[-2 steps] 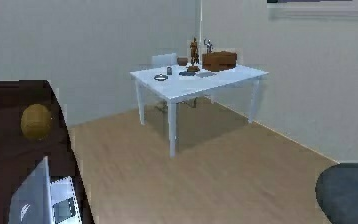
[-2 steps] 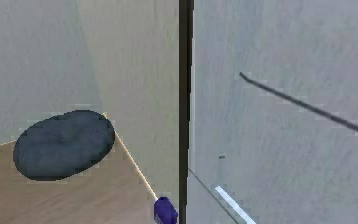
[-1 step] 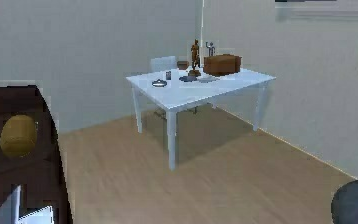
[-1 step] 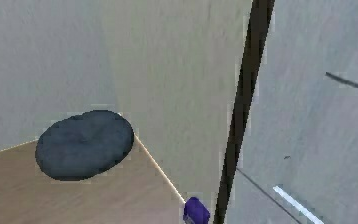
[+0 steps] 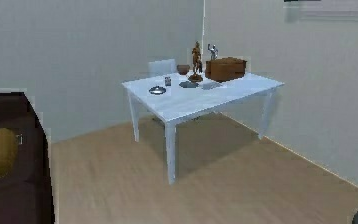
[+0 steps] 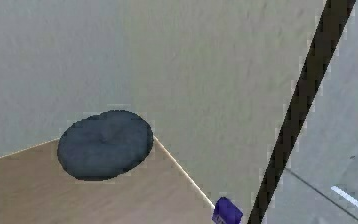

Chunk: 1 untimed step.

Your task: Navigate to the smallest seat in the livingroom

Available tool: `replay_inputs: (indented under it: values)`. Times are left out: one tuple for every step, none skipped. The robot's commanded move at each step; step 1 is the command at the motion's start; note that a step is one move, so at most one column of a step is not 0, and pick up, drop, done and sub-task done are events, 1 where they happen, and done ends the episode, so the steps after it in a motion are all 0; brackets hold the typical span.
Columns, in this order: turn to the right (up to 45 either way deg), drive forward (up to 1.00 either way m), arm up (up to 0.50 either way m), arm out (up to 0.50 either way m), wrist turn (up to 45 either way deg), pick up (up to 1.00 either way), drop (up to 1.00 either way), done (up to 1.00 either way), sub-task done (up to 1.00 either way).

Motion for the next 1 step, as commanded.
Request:
replay_inputs:
  values:
    - [-18.0, 0.00, 0.00, 0.00, 0.0, 0.00, 0.00, 0.00, 0.00]
